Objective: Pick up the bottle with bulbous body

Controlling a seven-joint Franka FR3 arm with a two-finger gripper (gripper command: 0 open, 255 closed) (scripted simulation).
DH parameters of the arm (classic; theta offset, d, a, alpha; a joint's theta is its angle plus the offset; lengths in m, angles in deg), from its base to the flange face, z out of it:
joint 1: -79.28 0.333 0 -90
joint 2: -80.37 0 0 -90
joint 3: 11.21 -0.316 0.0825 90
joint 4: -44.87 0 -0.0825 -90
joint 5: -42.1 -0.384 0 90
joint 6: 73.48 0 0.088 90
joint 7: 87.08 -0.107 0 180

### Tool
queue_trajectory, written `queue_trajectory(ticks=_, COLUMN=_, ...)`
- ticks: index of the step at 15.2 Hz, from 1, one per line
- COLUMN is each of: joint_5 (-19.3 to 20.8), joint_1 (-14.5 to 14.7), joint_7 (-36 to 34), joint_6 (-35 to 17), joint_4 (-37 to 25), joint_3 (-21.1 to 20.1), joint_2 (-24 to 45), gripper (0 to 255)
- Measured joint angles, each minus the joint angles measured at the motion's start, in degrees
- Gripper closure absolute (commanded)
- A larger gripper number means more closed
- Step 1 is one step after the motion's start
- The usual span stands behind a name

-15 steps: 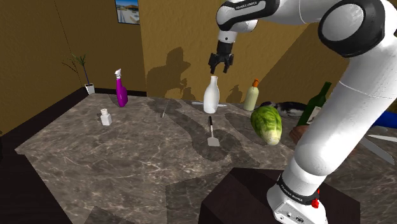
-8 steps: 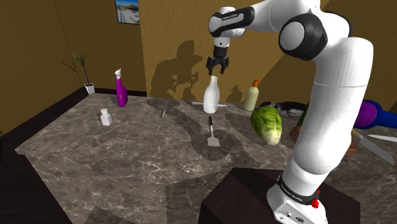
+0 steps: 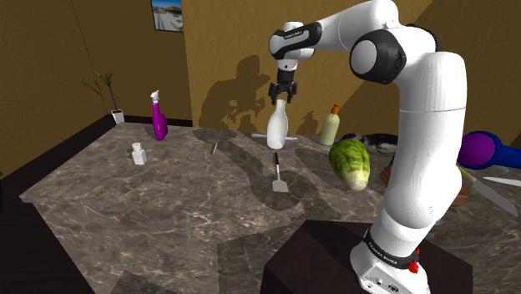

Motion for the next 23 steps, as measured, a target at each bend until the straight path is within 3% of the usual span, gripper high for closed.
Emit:
queue_trajectory(ticks=2, joint_5=-0.03, joint_1=0.06, joint_7=0.05, joint_6=-1.39, joint_4=1.37, joint_3=-0.03, joint_2=0.03, gripper=0)
queue_trajectory(ticks=3, joint_5=-0.05, joint_1=0.06, joint_7=0.07, joint_6=-1.65, joint_4=1.58, joint_3=-0.03, joint_2=0.08, gripper=255)
queue_trajectory(ticks=14, joint_5=-0.05, joint_1=0.06, joint_7=0.06, joint_6=-1.6, joint_4=1.48, joint_3=-0.03, joint_2=0.09, gripper=255)
queue_trajectory(ticks=23, joint_5=0.12, joint_1=-0.24, joint_7=-0.14, joint_6=4.89, joint_4=-4.79, joint_3=0.12, joint_2=-0.14, gripper=255)
